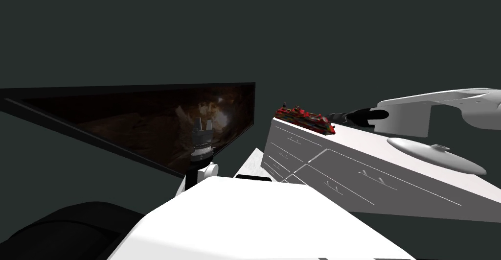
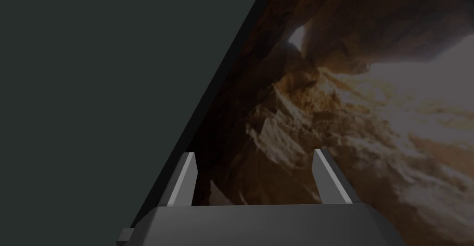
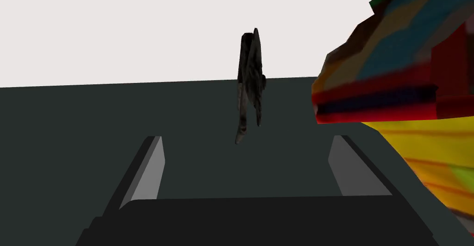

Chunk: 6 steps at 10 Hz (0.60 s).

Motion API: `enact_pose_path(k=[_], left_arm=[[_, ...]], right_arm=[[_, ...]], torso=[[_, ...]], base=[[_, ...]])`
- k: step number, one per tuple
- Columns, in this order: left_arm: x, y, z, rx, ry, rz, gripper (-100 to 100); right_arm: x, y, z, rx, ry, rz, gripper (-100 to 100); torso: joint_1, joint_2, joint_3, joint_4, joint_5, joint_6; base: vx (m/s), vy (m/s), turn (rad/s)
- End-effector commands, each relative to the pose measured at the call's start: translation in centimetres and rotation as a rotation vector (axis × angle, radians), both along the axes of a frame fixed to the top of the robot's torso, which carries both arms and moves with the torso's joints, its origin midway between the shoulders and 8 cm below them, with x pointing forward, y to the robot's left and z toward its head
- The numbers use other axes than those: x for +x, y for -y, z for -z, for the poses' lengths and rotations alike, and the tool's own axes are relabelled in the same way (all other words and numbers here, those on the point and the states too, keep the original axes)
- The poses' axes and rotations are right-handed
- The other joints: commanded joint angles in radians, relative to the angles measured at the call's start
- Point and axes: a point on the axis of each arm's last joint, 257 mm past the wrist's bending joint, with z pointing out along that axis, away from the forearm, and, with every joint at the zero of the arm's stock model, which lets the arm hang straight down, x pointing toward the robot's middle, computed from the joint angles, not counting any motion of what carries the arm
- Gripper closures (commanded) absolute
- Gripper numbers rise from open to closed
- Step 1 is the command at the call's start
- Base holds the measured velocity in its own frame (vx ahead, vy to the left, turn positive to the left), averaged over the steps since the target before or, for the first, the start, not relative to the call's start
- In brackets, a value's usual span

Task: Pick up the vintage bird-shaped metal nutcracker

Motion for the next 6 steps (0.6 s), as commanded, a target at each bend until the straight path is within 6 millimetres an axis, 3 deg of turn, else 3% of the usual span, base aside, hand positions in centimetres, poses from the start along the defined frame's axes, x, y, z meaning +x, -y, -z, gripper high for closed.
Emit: enact_pose_path(k=[1,2,3,6], left_arm=[[0.0,0.0,0.0,0.0,0.0,0.0,0],[0.0,0.0,0.0,0.0,0.0,0.0,0],[0.0,0.0,0.0,0.0,0.0,0.0,0],[0.0,0.0,0.0,0.0,0.0,0.0,0]], right_arm=[[-1.5,1.6,1.3,-0.008,-0.037,0.029,-100],[-2.5,2.4,2.1,-0.013,-0.058,0.046,-100],[-1.1,3.0,-1.6,-0.045,0.007,0.024,-100],[-2.7,4.0,-0.3,-0.001,-0.011,0.031,-100]], torso=[[0.0,0.0,0.0,0.0,0.0,0.0],[-0.001,0.0,0.0,0.0,0.0,0.0],[-0.001,0.0,0.0,0.0,0.0,0.0],[0.004,0.0,0.0,0.0,0.001,0.0]], base=[[0.0,-0.007,0.005],[-0.002,-0.007,-0.001],[-0.002,0.055,0.284],[0.006,0.047,0.033]])
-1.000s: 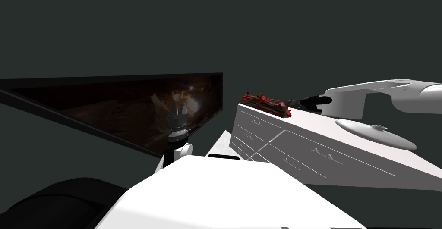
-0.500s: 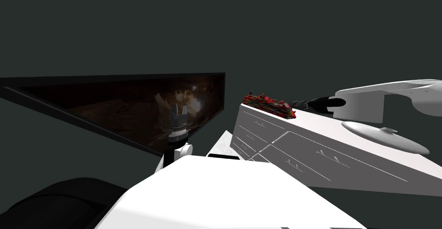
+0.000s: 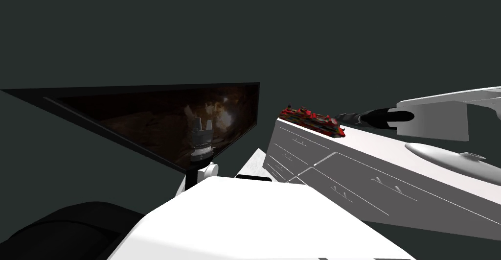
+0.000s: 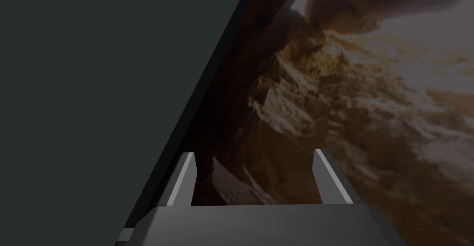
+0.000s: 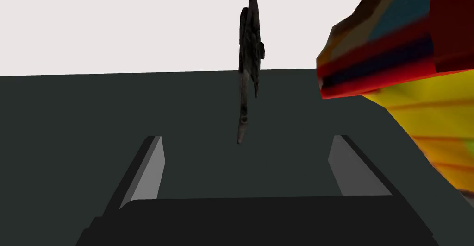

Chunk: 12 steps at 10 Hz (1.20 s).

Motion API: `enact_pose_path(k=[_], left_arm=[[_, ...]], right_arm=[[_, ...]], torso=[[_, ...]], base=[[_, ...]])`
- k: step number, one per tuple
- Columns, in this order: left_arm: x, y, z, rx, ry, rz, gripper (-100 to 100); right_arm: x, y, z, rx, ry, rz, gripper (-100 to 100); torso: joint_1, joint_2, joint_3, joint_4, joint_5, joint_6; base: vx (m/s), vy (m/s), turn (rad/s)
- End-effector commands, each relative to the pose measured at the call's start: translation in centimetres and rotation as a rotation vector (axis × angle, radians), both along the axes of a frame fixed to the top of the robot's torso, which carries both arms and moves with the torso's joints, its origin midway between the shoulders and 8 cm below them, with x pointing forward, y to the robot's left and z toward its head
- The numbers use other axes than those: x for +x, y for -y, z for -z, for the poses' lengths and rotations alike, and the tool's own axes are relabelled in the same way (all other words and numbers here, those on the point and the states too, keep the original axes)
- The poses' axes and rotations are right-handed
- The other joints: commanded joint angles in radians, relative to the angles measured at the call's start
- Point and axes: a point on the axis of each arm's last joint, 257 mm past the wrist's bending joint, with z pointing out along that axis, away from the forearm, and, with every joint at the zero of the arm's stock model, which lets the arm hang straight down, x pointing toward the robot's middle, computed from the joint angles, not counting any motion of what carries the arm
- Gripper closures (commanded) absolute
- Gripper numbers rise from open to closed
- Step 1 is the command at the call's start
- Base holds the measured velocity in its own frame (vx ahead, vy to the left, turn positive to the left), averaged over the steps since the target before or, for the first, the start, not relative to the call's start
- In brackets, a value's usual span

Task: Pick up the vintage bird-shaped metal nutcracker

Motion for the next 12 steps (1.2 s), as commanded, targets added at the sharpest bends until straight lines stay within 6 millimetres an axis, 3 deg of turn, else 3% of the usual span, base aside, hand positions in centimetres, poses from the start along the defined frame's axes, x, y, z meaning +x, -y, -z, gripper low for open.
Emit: enact_pose_path(k=[1,3,4,5,9,10,11,12], left_arm=[[0.0,0.0,0.0,0.0,0.0,0.0,0],[0.0,0.0,0.0,0.0,0.0,0.001,0],[0.0,0.0,0.0,0.0,0.0,0.001,0],[0.0,0.0,0.0,0.0,0.0,0.001,0],[0.2,0.2,0.3,-0.002,-0.009,0.007,0],[0.2,0.3,0.3,-0.002,-0.009,0.009,0],[0.2,0.5,0.4,-0.002,-0.011,0.014,0],[0.3,0.6,0.5,-0.003,-0.015,0.018,0]], right_arm=[[-1.4,0.9,1.1,0.0,-0.025,0.018,-100],[-3.6,2.7,2.5,-0.008,-0.067,0.056,-100],[-2.5,3.5,-0.9,-0.027,-0.009,0.042,-100],[-3.3,4.4,-1.1,-0.024,-0.004,0.064,-100],[-6.9,6.0,1.8,0.0,-0.077,0.09,-100],[-5.8,6.5,-1.7,-0.019,-0.021,0.072,-100],[-7.5,7.8,-1.3,-0.01,-0.033,0.104,-100],[-8.1,7.8,-0.7,0.011,-0.046,0.098,-100]], torso=[[0.0,0.0,0.0,0.0,0.0,0.0],[-0.001,0.0,0.0,0.0,0.0,0.0],[-0.001,0.0,0.0,0.0,0.0,0.0],[0.003,0.0,0.0,0.0,0.001,-0.002],[0.015,-0.003,0.0,0.002,0.002,-0.005],[0.015,-0.002,0.0,0.001,0.001,-0.003],[0.023,-0.002,0.0,0.002,0.002,-0.008],[0.032,-0.002,0.001,0.003,0.004,-0.01]], base=[[0.0,0.0,0.0],[-0.002,-0.007,0.006],[-0.006,0.059,0.262],[-0.001,0.067,0.123],[0.007,0.013,0.004],[0.006,0.061,0.246],[0.009,0.066,0.142],[0.005,0.032,0.005]])
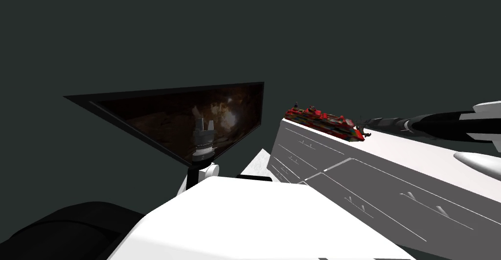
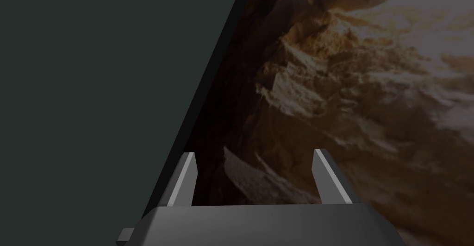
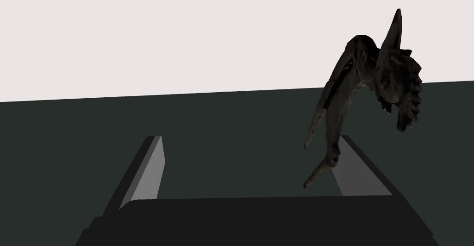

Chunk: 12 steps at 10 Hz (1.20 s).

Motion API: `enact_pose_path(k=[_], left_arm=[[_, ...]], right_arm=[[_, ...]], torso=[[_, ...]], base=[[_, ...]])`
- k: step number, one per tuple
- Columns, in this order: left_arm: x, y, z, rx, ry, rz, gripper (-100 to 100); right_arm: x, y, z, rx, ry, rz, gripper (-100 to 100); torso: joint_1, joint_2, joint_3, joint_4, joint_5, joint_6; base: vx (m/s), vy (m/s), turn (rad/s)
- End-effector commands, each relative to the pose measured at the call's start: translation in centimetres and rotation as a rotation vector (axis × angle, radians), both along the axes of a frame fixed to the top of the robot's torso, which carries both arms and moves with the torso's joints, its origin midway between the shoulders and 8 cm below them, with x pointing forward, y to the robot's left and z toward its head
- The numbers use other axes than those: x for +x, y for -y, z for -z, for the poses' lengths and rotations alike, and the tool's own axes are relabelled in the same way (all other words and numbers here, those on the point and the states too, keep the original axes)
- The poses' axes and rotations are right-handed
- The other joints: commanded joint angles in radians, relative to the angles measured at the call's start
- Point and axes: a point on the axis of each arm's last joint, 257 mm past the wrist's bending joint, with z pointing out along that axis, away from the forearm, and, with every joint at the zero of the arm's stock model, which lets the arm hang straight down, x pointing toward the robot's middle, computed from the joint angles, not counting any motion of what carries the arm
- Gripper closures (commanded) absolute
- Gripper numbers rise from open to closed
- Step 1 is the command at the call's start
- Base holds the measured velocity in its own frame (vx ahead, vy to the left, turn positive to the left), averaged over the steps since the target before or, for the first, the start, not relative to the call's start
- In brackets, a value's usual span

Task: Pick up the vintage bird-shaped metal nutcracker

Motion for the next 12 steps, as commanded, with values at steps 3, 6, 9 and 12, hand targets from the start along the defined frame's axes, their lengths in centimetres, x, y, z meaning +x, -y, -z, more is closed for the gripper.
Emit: enact_pose_path(k=[3,6,9,12], left_arm=[[0.0,0.0,0.1,0.0,-0.002,0.001,0],[0.1,0.4,0.1,-0.001,-0.004,0.013,0],[0.3,0.6,0.4,-0.003,-0.012,0.018,0],[0.3,0.6,0.4,-0.003,-0.013,0.019,0]], right_arm=[[-3.7,1.7,2.4,0.021,-0.062,0.04,-100],[-4.1,3.1,-1.0,0.009,-0.012,0.048,-100],[-7.4,3.8,1.2,0.05,-0.069,0.076,-100],[-8.6,4.1,1.5,0.05,-0.082,0.091,100]], torso=[[0.001,-0.001,0.0,0.0,0.0,0.0],[0.007,0.002,0.0,-0.002,-0.006,-0.001],[0.021,0.0,0.0,0.001,-0.004,-0.003],[0.021,0.0,0.0,0.0,-0.004,-0.003]], base=[[0.002,0.007,-0.004],[0.007,0.04,0.135],[0.004,0.022,-0.009],[0.0,0.0,0.005]])
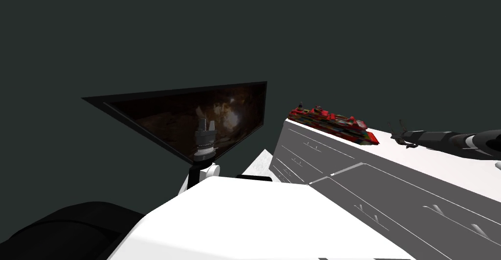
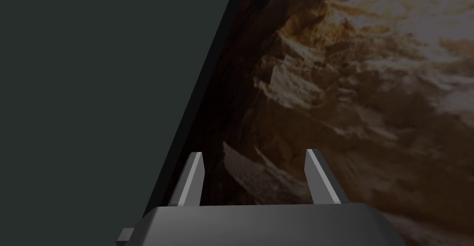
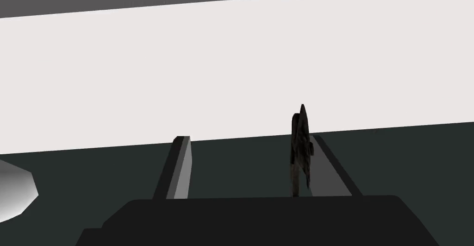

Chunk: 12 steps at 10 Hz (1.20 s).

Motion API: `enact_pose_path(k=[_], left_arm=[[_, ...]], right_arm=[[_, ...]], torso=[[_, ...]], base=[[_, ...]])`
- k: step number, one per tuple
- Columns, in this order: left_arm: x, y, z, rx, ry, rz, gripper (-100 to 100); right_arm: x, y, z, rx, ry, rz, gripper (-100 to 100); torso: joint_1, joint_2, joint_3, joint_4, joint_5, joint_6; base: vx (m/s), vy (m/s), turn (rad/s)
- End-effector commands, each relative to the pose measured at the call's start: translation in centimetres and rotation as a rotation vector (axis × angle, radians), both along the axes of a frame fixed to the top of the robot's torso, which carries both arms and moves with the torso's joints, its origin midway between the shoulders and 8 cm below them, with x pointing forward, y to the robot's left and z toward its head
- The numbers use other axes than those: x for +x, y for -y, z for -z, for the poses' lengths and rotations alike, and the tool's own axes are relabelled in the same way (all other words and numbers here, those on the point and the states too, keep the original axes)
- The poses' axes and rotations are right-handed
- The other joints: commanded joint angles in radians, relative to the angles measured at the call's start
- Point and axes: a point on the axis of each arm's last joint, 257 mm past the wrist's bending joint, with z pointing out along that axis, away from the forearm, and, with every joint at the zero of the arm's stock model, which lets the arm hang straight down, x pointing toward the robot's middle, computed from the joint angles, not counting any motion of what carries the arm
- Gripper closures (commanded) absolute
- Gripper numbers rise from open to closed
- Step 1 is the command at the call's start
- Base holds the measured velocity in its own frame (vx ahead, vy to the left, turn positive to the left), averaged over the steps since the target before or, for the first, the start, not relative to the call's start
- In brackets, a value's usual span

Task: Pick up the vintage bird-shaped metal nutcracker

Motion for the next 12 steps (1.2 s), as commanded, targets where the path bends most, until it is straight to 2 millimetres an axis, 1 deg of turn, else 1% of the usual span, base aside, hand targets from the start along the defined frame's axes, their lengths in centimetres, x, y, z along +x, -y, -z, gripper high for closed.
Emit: enact_pose_path(k=[1,2,4,5,6,7,8,9,10,12], left_arm=[[0.0,0.0,0.0,0.0,0.0,0.0,0],[0.0,0.2,0.0,0.0,0.0,0.005,0],[0.0,0.2,0.0,0.0,0.0,0.005,0],[0.0,0.2,0.0,0.0,0.0,0.005,0],[0.0,0.2,0.0,0.0,0.0,0.005,0],[0.0,0.2,0.0,0.0,0.0,0.005,0],[0.0,0.2,0.0,0.0,0.0,0.005,0],[0.0,0.2,0.0,0.0,0.0,0.005,0],[0.0,0.2,0.0,0.0,0.0,0.005,0],[0.0,0.2,0.0,0.0,0.0,0.005,0]], right_arm=[[0.0,0.0,0.0,0.0,0.0,0.0,100],[0.3,-0.3,0.0,0.006,0.004,-0.008,100],[0.3,-0.3,0.0,0.005,0.003,-0.008,100],[0.3,-0.3,0.0,0.005,0.003,-0.009,0],[-1.6,1.1,0.8,-0.004,-0.029,0.03,100],[-0.4,-0.6,2.8,0.019,-0.033,0.01,100],[0.3,-0.7,2.9,0.002,-0.043,-0.001,100],[0.5,-0.3,2.5,-0.023,-0.04,0.01,100],[0.8,-0.1,2.5,-0.037,-0.044,0.013,100],[3.9,-1.8,1.2,-0.031,0.005,-0.035,100]], torso=[[0.0,0.0,0.0,0.0,0.0,0.0],[-0.001,0.001,0.0,0.0,-0.002,0.001],[-0.001,0.0,0.0,0.0,-0.002,0.0],[-0.001,-0.001,-0.001,-0.001,-0.002,0.0],[-0.001,-0.001,-0.001,-0.001,-0.002,0.0],[-0.003,0.0,-0.001,-0.001,-0.003,0.002],[-0.01,0.004,0.001,-0.002,-0.01,0.009],[-0.015,0.006,0.002,-0.003,-0.014,0.012],[-0.018,0.006,0.001,-0.003,-0.017,0.012],[-0.018,0.003,0.0,-0.004,-0.017,0.011]], base=[[0.0,0.0,0.0],[0.0,-0.002,-0.015],[0.0,0.0,0.0],[0.0,0.0,0.0],[0.002,0.002,0.017],[-0.012,-0.068,-0.285],[-0.016,-0.077,-0.157],[-0.007,-0.038,0.003],[-0.005,-0.005,0.019],[0.0,0.0,0.0]])
